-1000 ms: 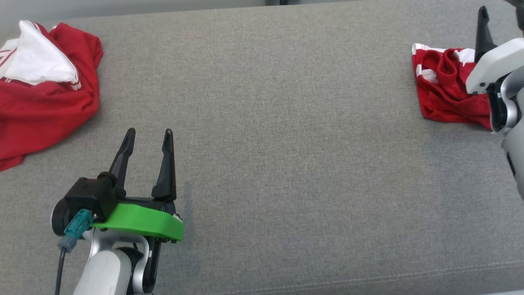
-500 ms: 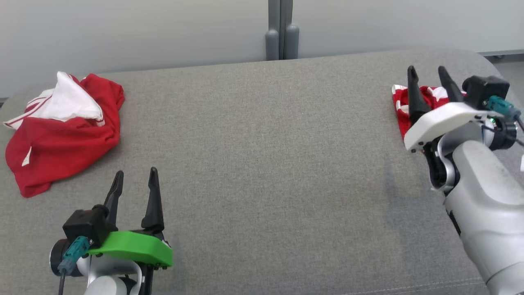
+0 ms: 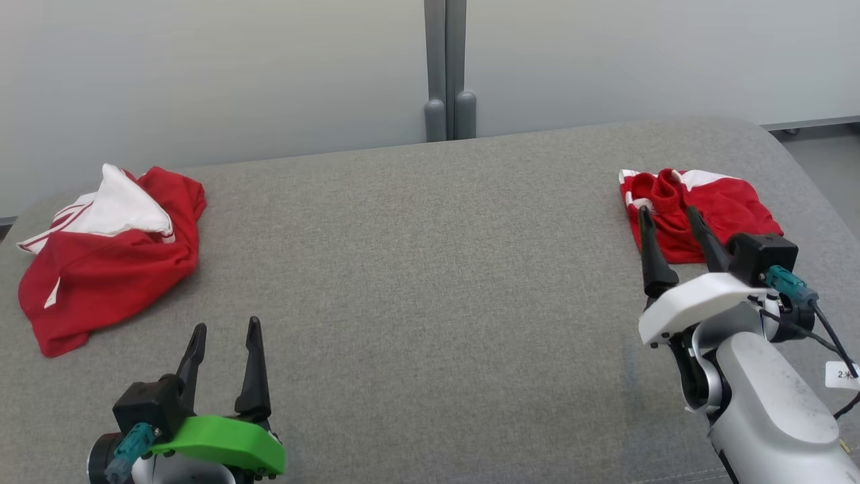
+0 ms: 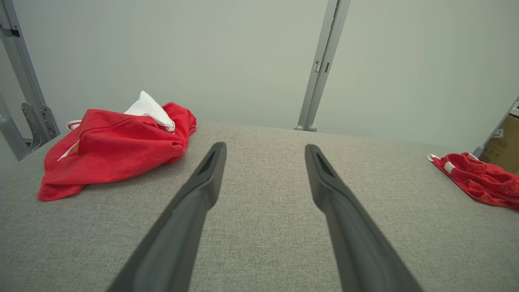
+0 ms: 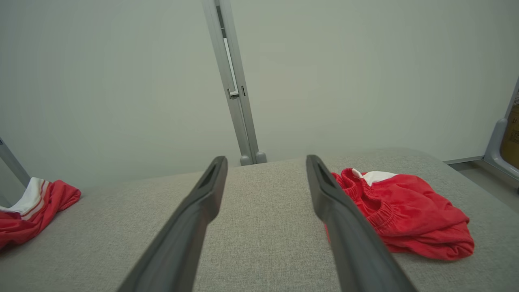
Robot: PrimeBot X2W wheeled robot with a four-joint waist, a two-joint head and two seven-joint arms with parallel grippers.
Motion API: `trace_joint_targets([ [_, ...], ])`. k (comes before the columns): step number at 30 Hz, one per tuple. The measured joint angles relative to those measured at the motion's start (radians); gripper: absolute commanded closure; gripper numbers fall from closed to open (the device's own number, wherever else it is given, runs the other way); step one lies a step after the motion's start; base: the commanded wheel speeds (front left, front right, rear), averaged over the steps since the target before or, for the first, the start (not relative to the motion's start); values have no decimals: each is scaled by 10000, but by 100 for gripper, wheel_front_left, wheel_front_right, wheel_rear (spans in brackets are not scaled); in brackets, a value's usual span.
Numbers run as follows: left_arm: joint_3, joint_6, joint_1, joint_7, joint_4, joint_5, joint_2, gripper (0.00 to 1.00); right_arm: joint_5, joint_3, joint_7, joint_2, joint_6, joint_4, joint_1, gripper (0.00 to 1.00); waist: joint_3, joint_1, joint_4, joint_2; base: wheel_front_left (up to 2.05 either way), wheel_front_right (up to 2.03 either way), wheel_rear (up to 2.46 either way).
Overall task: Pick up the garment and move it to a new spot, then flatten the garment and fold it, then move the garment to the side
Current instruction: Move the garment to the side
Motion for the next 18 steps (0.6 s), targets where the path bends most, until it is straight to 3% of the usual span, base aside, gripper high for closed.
trace_joint_targets([
  [18, 12, 0, 463, -278, 65, 23, -69, 0, -723, -240, 0, 117, -165, -1814, 2089, 0, -203, 0, 80, 0, 0, 0, 0],
])
